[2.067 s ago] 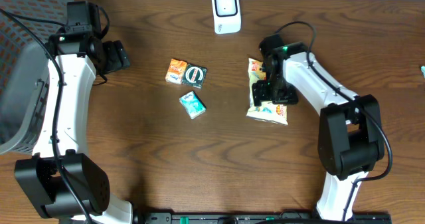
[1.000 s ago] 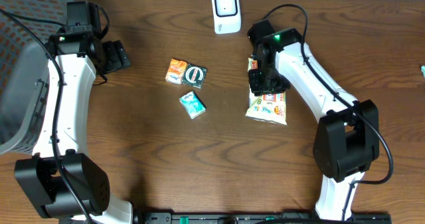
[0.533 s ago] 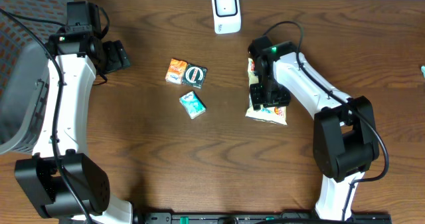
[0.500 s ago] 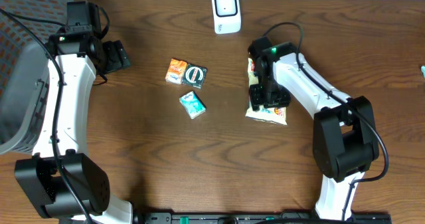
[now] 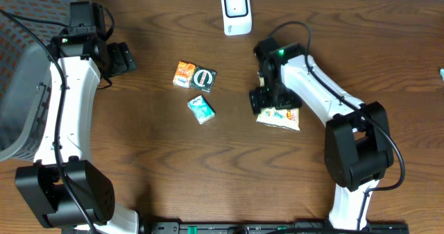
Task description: Scan the item barcode
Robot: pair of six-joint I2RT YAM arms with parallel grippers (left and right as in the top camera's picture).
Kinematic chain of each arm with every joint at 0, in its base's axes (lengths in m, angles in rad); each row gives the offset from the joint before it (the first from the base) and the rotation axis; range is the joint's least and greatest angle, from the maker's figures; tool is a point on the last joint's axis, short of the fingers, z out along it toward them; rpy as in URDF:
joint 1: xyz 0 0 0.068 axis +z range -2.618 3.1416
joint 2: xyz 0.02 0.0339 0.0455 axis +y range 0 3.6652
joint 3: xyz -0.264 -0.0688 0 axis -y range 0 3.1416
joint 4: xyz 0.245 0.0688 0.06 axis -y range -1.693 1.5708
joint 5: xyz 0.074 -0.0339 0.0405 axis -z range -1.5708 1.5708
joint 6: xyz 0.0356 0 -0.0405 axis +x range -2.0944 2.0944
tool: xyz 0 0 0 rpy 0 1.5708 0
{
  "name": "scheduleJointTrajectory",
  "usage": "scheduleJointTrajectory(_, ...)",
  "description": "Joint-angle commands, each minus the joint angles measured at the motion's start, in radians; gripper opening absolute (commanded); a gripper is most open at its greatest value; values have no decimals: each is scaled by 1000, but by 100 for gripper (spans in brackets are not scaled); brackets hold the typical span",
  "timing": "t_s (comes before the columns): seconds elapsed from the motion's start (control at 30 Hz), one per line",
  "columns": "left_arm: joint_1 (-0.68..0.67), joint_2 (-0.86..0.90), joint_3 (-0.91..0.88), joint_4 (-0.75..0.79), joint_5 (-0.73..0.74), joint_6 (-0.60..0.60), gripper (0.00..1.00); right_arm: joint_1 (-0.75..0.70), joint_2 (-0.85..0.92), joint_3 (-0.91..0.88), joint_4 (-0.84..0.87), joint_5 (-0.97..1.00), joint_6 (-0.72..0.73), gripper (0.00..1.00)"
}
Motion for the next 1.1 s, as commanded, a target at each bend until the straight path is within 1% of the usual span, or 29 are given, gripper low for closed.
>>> scheduleJointTrajectory(0.0, 2, 10, -5, -2, 2, 9, 97, -23, 3, 97, -13, 84, -5, 82)
scheduleJointTrajectory(0.07, 2, 10, -5, -2, 2, 9, 98, -40, 3, 132, -8, 149, -4, 77)
scheduleJointTrajectory(0.17, 2, 10, -5, -2, 2, 9, 98, -62, 3, 138, 24, 183, -5, 76)
scheduleJointTrajectory(0.2, 2, 10, -5, -2, 2, 9, 98, -69, 3, 138, 33, 183, -5, 77)
scheduleJointTrajectory(0.27, 2, 10, -5, -2, 2, 9, 98, -77, 3, 135, 47, 183, -4, 86)
scheduleJointTrajectory(0.3, 2, 10, -5, -2, 2, 9, 98, -77, 3, 135, 53, 182, -5, 88)
scheduleJointTrajectory(0.53, 2, 10, -5, -2, 2, 9, 98, -42, 5, 115, 99, 206, -5, 89)
scheduleJointTrajectory(0.67, 2, 10, -5, -2, 2, 9, 97, -12, 9, 98, 133, 215, -5, 99)
scheduleJointTrajectory(0.83, 2, 10, -5, -2, 2, 9, 97, 2, 9, 93, 158, 214, 0, 99)
scheduleJointTrajectory(0.97, 2, 10, -5, -2, 2, 9, 98, -32, 9, 93, 171, 213, 4, 96)
scheduleJointTrajectory(1.07, 2, 10, -5, -2, 2, 9, 98, -63, 9, 93, 170, 211, 4, 95)
